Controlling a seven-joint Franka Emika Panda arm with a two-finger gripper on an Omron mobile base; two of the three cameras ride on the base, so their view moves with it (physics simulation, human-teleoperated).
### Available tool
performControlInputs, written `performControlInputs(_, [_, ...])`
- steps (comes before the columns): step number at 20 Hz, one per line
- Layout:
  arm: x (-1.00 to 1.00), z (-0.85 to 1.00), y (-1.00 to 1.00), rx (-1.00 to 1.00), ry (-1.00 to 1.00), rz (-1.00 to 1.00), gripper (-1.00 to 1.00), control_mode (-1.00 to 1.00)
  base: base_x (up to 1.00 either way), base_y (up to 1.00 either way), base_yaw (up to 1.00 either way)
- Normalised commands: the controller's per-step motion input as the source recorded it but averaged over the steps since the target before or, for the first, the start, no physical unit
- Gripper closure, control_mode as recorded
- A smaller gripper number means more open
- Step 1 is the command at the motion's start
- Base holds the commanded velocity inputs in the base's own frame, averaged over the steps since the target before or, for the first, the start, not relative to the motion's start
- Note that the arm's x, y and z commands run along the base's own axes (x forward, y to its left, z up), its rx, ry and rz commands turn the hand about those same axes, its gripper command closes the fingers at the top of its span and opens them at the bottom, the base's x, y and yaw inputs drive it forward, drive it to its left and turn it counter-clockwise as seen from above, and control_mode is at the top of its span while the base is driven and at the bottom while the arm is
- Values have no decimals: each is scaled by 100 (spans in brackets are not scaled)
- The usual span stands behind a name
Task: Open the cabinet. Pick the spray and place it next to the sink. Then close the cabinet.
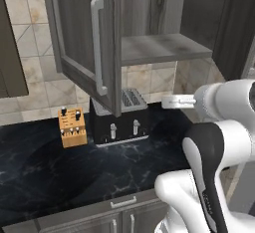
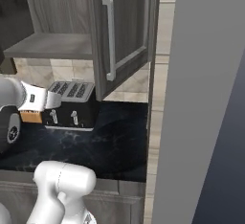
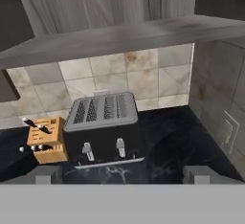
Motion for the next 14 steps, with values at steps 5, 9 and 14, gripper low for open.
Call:
performControlInputs(5, [-26, 27, 0, 0, -9, 0, -100, -100, 0, 0, 0])
performControlInputs(9, [-65, 36, 2, 0, -29, 0, -100, -100, 0, 0, 0])
performControlInputs(14, [-59, 22, 3, 0, -34, 0, -100, -100, 0, 0, 0])
